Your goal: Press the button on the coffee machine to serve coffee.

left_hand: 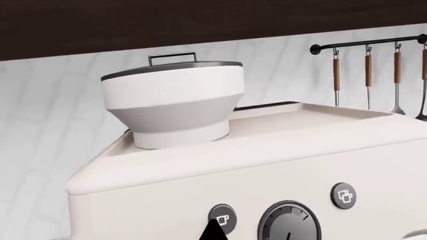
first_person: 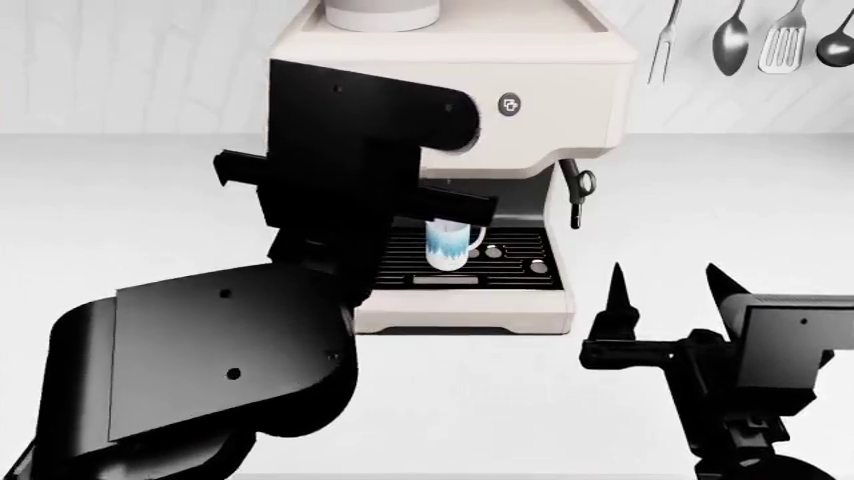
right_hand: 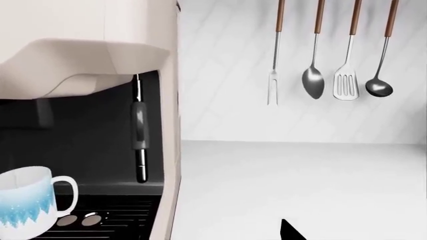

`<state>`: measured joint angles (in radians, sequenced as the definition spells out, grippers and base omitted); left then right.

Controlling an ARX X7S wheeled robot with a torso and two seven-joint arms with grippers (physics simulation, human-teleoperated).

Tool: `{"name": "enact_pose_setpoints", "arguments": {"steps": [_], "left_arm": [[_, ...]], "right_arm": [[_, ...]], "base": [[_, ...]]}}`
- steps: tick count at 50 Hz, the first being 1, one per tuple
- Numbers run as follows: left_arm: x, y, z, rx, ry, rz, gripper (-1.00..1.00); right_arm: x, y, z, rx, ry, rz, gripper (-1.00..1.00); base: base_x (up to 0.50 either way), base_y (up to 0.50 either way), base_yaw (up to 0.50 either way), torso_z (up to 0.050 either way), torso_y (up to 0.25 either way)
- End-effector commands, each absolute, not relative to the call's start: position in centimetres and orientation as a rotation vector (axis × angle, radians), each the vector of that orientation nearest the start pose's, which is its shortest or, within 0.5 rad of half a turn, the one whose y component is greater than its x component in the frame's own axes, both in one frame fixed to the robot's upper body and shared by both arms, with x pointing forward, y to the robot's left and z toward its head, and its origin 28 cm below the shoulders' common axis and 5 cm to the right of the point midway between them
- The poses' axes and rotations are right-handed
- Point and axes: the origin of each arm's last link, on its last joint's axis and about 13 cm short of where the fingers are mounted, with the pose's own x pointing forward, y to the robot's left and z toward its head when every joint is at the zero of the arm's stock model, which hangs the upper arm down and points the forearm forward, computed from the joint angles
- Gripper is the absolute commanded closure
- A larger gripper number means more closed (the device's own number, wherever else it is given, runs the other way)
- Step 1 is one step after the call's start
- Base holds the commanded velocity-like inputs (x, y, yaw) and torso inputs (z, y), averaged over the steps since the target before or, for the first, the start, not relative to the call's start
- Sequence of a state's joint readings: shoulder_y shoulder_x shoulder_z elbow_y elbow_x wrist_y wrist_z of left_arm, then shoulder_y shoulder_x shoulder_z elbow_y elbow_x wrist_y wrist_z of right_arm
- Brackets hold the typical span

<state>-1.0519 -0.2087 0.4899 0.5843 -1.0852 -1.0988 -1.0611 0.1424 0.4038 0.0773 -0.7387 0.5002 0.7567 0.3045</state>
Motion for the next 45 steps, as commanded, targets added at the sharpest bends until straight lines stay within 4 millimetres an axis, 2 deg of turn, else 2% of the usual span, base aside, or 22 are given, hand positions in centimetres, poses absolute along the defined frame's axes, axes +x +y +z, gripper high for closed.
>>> {"name": "enact_pose_setpoints", "arguments": {"steps": [1,4,9,14,15,28,36,45], "left_arm": [[21.2,12.9,27.0,0.097,-0.235,-0.156,1.00],[20.2,13.6,27.0,0.091,-0.247,-0.156,1.00],[20.6,14.8,26.4,0.089,-0.224,-0.117,1.00],[20.2,16.3,26.2,0.095,-0.222,-0.069,1.00],[20.1,16.5,26.1,0.096,-0.221,-0.067,-1.00],[21.1,19.5,23.7,0.088,-0.181,0.002,-1.00],[22.1,21.5,20.9,0.126,-0.105,0.044,-1.00],[22.9,22.9,17.7,0.148,-0.026,0.092,-1.00]], "right_arm": [[19.8,-14.6,15.0,-0.028,-0.094,-0.054,-1.00],[19.8,-14.6,14.8,-0.024,-0.092,-0.054,-1.00],[19.7,-14.6,14.9,-0.022,-0.095,-0.056,-1.00],[19.5,-14.7,14.7,-0.018,-0.094,-0.061,-1.00],[19.5,-14.7,14.7,-0.018,-0.094,-0.061,-1.00],[19.4,-14.7,14.9,-0.018,-0.099,-0.058,-1.00],[19.4,-14.6,14.9,-0.021,-0.098,-0.055,-1.00],[19.4,-14.9,14.3,-0.020,-0.084,-0.066,-1.00]], "base": [[0.00,0.00,0.00,0.000,0.000],[0.00,0.00,0.00,0.000,0.000],[0.00,0.00,0.00,0.000,0.000],[0.00,0.00,0.00,0.000,0.000],[0.00,0.00,0.00,0.000,0.000],[0.00,0.00,0.00,0.000,0.000],[0.00,0.00,0.00,0.000,0.000],[0.00,0.00,0.00,0.000,0.000]]}}
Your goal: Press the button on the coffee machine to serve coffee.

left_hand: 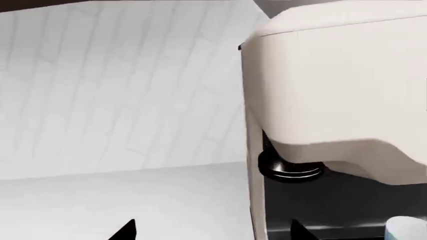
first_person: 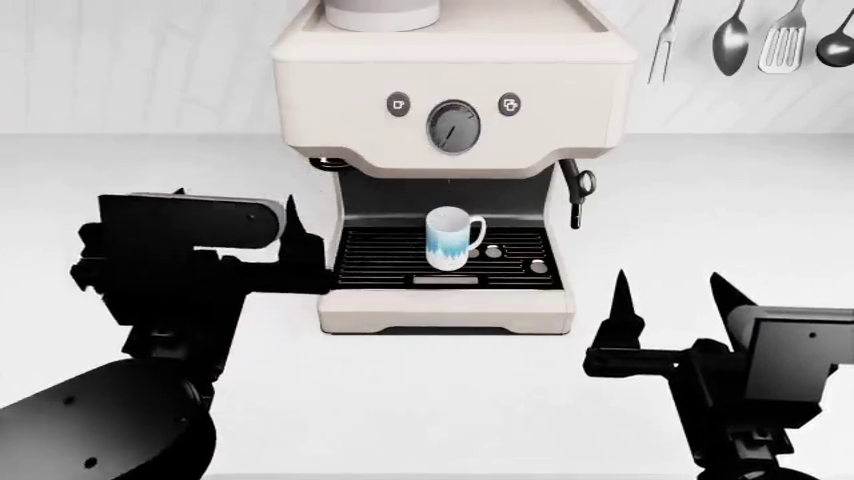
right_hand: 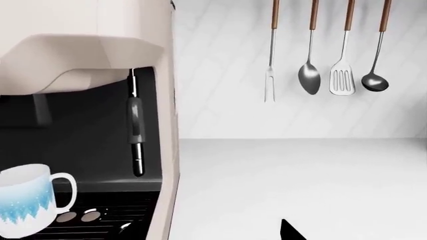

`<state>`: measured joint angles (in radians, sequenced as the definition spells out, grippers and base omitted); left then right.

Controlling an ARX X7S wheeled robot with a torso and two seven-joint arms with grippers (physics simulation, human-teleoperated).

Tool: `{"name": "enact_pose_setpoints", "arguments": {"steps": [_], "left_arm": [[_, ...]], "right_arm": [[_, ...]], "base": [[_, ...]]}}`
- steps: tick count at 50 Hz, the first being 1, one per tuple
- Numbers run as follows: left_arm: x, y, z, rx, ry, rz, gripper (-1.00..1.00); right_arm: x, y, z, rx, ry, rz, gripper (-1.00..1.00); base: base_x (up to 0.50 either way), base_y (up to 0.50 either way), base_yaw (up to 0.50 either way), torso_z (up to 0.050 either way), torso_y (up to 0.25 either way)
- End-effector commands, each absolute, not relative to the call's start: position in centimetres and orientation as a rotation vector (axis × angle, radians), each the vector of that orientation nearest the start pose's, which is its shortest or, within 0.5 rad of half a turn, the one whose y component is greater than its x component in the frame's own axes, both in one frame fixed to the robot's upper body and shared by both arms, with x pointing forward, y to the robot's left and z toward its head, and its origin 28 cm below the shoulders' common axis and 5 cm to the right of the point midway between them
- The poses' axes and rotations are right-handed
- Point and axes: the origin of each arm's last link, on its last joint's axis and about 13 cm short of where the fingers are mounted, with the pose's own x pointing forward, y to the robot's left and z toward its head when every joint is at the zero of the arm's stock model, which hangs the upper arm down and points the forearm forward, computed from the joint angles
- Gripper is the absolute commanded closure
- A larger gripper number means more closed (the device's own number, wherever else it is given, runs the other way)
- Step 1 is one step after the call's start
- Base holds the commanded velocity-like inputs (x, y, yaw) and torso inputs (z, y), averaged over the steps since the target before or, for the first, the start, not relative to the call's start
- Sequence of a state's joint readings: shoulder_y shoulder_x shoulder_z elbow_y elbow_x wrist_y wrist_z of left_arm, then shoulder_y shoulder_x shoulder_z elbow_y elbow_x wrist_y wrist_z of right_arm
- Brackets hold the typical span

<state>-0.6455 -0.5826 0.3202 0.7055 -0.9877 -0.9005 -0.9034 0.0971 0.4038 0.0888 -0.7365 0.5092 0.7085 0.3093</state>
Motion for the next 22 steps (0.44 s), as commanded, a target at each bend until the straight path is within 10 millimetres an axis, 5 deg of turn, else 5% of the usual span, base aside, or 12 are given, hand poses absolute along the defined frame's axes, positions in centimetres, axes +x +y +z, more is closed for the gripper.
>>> {"name": "enact_pose_setpoints", "arguments": {"steps": [1,22], "left_arm": [[22.9,23.0,17.4,0.150,-0.019,0.093,-1.00],[23.6,24.0,13.7,0.158,0.072,0.113,-1.00]], "right_arm": [[19.4,-14.9,14.2,-0.021,-0.082,-0.067,-1.00],[19.5,-15.7,12.2,-0.017,-0.009,-0.090,-1.00]], "base": [[0.00,0.00,0.00,0.000,0.000],[0.00,0.00,0.00,0.000,0.000]]}}
